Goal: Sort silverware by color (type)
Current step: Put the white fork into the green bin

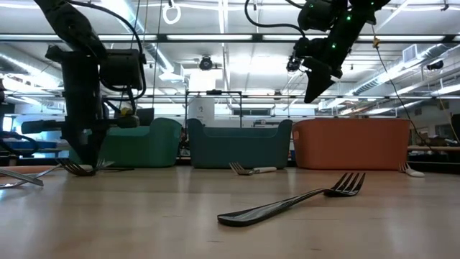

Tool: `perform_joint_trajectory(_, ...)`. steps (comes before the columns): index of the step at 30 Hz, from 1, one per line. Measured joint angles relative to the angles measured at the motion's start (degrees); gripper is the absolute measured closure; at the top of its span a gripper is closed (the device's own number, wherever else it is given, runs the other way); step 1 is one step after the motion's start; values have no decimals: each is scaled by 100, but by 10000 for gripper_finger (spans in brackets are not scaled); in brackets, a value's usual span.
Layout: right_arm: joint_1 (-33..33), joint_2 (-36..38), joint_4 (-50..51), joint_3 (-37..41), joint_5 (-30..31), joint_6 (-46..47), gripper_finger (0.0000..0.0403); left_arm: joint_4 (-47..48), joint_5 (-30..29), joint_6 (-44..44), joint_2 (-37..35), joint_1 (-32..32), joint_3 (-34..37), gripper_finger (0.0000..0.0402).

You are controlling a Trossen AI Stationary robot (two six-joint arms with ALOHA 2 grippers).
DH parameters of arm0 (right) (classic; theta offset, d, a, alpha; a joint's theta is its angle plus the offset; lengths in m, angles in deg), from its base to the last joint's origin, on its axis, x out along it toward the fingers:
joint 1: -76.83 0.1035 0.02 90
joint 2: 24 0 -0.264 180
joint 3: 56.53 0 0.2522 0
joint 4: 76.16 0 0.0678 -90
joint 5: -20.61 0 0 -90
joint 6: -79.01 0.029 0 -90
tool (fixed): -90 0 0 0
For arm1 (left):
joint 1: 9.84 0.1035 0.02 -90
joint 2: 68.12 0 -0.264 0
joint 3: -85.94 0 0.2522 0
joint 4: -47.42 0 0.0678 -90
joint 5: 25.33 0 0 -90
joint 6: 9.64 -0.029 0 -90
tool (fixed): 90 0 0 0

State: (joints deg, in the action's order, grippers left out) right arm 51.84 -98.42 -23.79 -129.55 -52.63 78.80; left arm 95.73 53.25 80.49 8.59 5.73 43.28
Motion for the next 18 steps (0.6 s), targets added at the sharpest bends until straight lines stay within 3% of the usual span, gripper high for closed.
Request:
perform_joint_trajectory(12, -292, 0, 2, 0, -7, 0, 300, 19, 61, -102, -363, 2, -487, 388)
perform_joint_trajectory(18, -455, 0, 25, 0, -260, -2, 300, 986, 33, -591, -433, 0, -1271, 389)
